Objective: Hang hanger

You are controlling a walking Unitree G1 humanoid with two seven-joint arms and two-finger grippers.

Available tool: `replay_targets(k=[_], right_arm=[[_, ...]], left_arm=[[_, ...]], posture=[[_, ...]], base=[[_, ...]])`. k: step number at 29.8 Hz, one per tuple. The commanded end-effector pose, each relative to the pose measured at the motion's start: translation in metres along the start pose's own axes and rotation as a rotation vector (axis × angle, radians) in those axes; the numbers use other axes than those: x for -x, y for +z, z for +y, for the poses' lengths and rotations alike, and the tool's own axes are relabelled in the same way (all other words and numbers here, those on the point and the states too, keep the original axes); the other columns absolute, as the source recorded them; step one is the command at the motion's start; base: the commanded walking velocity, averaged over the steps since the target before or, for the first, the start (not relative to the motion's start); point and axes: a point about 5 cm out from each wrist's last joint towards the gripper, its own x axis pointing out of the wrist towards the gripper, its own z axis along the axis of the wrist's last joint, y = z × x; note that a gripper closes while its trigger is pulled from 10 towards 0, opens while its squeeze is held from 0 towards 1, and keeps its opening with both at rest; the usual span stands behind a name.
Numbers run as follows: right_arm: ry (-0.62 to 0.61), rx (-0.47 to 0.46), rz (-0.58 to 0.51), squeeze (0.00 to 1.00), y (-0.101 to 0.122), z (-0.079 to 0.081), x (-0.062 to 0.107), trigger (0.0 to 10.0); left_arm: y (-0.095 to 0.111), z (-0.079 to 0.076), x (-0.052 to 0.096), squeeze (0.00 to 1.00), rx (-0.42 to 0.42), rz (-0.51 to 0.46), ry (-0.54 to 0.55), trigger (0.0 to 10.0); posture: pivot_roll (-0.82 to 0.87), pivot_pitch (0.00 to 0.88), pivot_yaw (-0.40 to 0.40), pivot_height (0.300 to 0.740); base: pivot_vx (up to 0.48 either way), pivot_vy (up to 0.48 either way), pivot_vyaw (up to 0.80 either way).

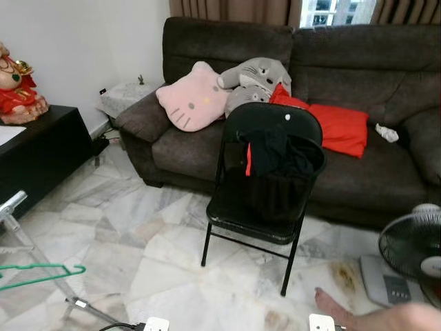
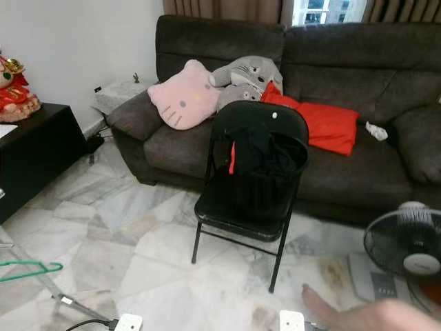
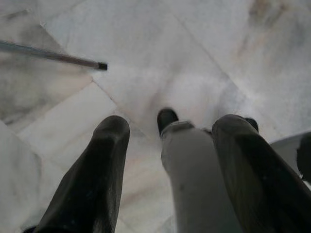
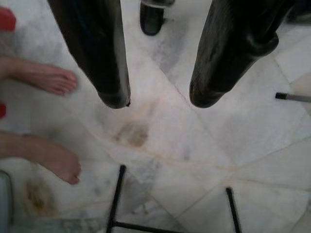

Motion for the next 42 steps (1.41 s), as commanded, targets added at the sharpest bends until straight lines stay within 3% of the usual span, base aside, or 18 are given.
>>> replay_targets(k=[1, 28, 37, 42], right_arm=[[0.012, 0.007, -0.004, 0.00, 0.001, 0.004, 0.000, 10.0], [-0.009, -0.011, -0.016, 0.00, 0.001, 0.004, 0.000, 10.0], [-0.062, -0.089, -0.141, 0.00, 0.009, 0.002, 0.002, 10.0], [-0.074, -0.087, -0.251, 0.00, 0.018, 0.001, 0.005, 10.0]], left_arm=[[-0.002, 0.002, 0.000, 0.00, -0.007, 0.013, 0.007, 10.0], [-0.002, 0.003, 0.000, 0.00, -0.007, 0.013, 0.009, 10.0], [-0.002, 0.004, 0.000, 0.00, -0.005, 0.008, 0.020, 10.0], [-0.001, 0.004, 0.000, 0.00, -0.004, 0.007, 0.022, 10.0]], posture=[[0.01, 0.000, 0.034, 0.740], [0.01, 0.000, 0.034, 0.740], [0.01, 0.000, 0.033, 0.740], [0.01, 0.000, 0.028, 0.740]], base=[[0.326, 0.000, 0.00], [0.329, 0.000, 0.00], [0.057, 0.000, 0.00], [0.000, 0.000, 0.00]])
